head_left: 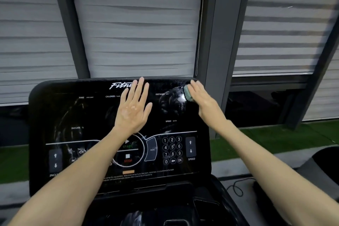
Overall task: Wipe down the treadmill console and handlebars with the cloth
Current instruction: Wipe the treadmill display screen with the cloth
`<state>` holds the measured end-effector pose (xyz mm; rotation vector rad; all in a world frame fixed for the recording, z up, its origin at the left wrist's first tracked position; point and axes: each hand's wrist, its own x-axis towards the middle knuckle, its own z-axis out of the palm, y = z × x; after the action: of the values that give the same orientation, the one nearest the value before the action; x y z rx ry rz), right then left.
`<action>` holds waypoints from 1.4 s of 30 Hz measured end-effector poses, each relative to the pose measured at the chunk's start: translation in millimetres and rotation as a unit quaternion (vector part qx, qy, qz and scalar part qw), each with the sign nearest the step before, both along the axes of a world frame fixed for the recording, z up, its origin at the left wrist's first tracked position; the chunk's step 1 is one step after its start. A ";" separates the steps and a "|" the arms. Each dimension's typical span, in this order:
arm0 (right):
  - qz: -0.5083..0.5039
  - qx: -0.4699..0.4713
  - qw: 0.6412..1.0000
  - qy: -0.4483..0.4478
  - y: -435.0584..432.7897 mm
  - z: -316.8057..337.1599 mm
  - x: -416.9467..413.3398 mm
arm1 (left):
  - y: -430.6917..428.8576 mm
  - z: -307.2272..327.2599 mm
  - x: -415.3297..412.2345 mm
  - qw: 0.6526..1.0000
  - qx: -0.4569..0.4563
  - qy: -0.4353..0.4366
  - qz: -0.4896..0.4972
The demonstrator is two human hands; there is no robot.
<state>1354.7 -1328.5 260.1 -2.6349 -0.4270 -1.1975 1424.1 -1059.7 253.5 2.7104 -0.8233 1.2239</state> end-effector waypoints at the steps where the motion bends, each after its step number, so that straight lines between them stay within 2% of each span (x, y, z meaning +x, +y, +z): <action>1: -0.005 0.004 1.000 0.000 -0.3 7.0 3.8 | 0.4 0.0 -0.3 1.000 0.002 0.000 0.003; 5: 0.000 0.015 1.000 -0.016 1.8 -5.8 -3.9 | 0.3 0.7 -2.1 1.000 0.008 0.005 0.010; 11: 0.042 -0.008 0.998 0.036 -0.8 -118.1 -73.1 | -0.9 1.7 -7.5 1.000 -0.005 0.017 0.015; 14: 0.047 -0.043 0.995 0.076 -5.2 -144.0 -92.3 | -2.5 -7.1 -13.4 1.000 -0.014 0.021 0.016; 17: 0.040 -0.069 0.994 0.072 -11.5 -117.3 -79.7 | -0.1 -14.9 -16.2 1.000 -0.005 0.021 0.016; 24: 0.013 -0.027 0.999 0.031 -10.7 3.9 -9.1 | -0.2 -15.6 -14.5 0.999 0.003 0.021 0.024; 27: 0.002 -0.014 1.000 0.016 -8.6 16.5 -2.0 | 1.5 -16.3 -13.0 1.000 0.012 0.016 0.021; 33: 0.023 -0.044 0.998 0.036 -10.2 -67.7 -43.7 | 1.0 -17.7 -13.1 1.000 0.014 0.010 0.022; 35: 0.046 -0.039 0.996 0.067 -10.9 -108.1 -72.8 | 1.4 -16.6 -13.6 1.000 0.013 0.010 0.022; 39: 0.071 -0.098 0.984 0.132 -13.9 -180.2 -125.0 | 0.8 -17.4 -13.4 1.000 0.013 0.007 0.024; 42: 0.084 -0.138 0.972 0.169 -22.5 -206.9 -137.4 | 1.4 -16.7 -14.6 1.000 0.014 0.007 0.025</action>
<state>1217.3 -1351.0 53.2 -2.8862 -0.7793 -0.6598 1409.5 -1058.4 236.9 2.7745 -0.7827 1.2116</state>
